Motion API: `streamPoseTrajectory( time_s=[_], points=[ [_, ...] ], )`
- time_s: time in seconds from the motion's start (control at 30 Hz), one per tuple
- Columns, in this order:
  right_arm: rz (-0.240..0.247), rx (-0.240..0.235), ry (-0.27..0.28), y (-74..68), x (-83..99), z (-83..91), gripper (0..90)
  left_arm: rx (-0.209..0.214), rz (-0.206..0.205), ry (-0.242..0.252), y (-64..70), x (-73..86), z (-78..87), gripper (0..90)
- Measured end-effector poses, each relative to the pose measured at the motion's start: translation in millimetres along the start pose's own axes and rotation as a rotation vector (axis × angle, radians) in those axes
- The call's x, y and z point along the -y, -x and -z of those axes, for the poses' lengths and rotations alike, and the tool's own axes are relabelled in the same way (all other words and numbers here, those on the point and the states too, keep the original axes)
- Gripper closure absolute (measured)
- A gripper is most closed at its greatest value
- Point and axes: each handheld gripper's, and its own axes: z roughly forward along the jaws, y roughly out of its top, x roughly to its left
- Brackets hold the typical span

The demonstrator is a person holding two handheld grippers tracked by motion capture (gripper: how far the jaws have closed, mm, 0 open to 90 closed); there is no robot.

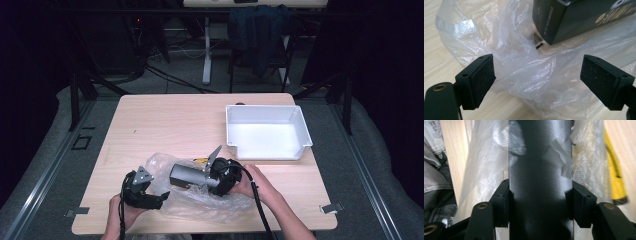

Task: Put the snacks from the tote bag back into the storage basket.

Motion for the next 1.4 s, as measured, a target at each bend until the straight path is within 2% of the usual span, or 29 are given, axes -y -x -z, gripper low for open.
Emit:
streamPoseTrajectory(
  time_s=[0.27, 0.4, 0.43, 0.63, 0.9, 1.0, 1.4],
  points=[
    [0.011, 0.005, 0.041, 0.9, -6.2, 31.3, 42.1, -0.001, 0.002, 0.004, -2.5, 1.1, 2.0, 12.1],
    [0.024, 0.012, 0.035, 4.5, -8.8, 46.6, 42.1, -0.002, 0.001, 0.004, -3.1, 1.4, 3.2, 11.6],
    [0.016, 0.013, 0.048, 4.8, -8.8, 48.6, 42.1, 0.002, 0.003, 0.002, -3.4, 1.4, 3.8, 11.5],
    [0.025, 0.014, 0.044, 10.8, -7.7, 61.4, 42.2, -0.001, 0.004, 0.012, -5.2, 2.8, 6.9, 10.8],
    [0.015, 0.016, 0.055, 19.7, 1.7, 75.8, 42.2, 0.001, 0.009, 0.027, -7.4, 4.0, 14.3, 9.8],
    [0.011, 0.020, 0.050, 24.2, 7.3, 81.7, 42.3, -0.012, 0.009, 0.030, -8.3, 4.4, 15.2, 9.3],
    [-0.001, 0.052, 0.041, 45.8, 30.5, 99.5, 42.3, -0.003, 0.039, 0.040, -16.5, 8.1, 25.2, 5.2]
  ],
)
